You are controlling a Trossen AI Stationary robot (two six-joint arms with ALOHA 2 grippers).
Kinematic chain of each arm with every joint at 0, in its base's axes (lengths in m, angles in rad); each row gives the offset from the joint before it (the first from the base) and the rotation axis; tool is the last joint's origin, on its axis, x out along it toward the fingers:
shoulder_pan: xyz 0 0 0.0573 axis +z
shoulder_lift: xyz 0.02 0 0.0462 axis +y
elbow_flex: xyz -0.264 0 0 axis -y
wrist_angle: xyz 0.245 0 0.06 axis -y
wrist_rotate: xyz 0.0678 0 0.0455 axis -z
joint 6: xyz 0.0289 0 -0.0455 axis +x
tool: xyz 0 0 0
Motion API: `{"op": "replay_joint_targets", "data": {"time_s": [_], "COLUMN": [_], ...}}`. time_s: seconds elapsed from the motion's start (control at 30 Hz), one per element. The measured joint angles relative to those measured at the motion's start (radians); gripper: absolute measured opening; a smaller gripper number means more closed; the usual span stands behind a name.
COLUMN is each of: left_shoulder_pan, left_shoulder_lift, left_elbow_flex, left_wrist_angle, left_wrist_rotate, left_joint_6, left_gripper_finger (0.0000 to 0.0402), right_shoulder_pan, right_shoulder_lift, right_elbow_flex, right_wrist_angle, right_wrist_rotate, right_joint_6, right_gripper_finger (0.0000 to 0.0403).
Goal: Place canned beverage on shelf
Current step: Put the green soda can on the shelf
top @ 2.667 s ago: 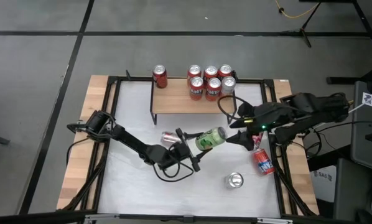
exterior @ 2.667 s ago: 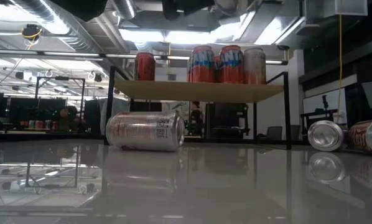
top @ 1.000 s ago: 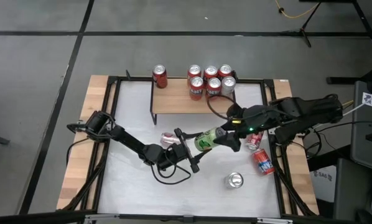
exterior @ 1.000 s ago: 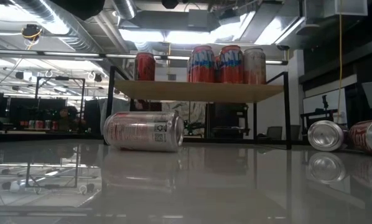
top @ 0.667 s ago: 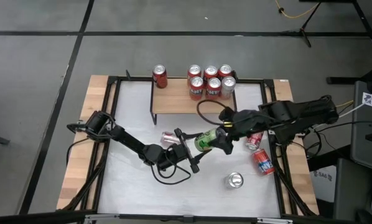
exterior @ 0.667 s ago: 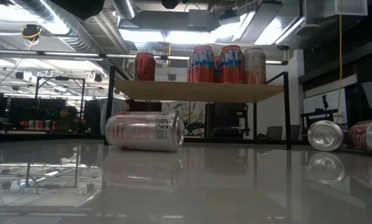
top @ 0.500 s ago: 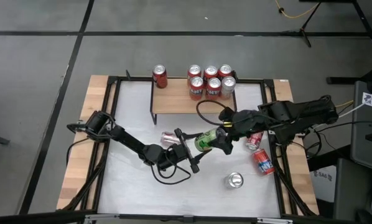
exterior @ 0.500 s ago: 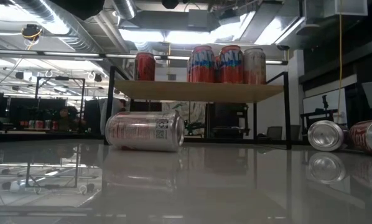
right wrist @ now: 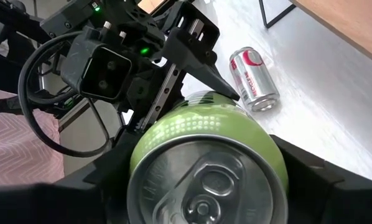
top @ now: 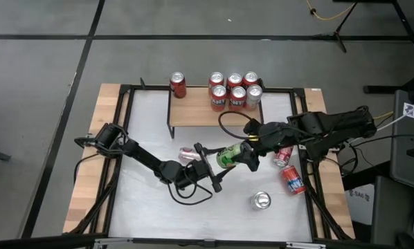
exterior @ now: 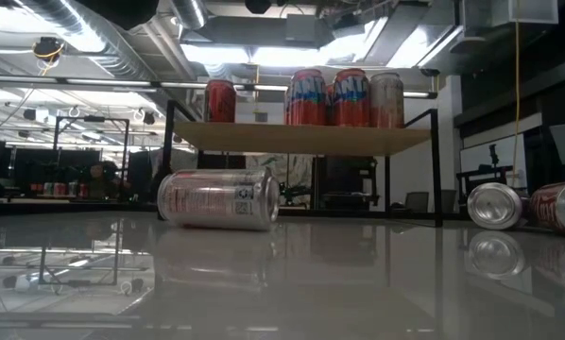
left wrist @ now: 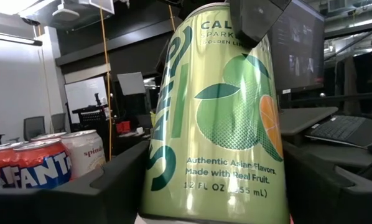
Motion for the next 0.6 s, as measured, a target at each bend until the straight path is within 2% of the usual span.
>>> {"op": "replay_joint_targets", "data": {"time_s": [0.27, 0.6], "left_shoulder_pan": [0.002, 0.003], "left_shoulder_lift": [0.000, 0.000], "left_elbow_flex": [0.000, 0.002], "left_wrist_angle": [-0.003, -0.051], "left_wrist_rotate": [0.010, 0.007], "left_joint_6": [0.000, -0.006], "left_gripper_finger": [0.0328, 0.0332], "right_shoulder_pan": [0.000, -0.009], "right_shoulder_lift": [0.000, 0.000], "right_elbow_flex": [0.000, 0.000], "right_wrist_angle": [0.001, -0.067], "right_wrist_rotate": [0.006, 0.026], "right_joint_6": [-0.032, -0.077], "right_gripper_finger": [0.0292, 0.0290]}}
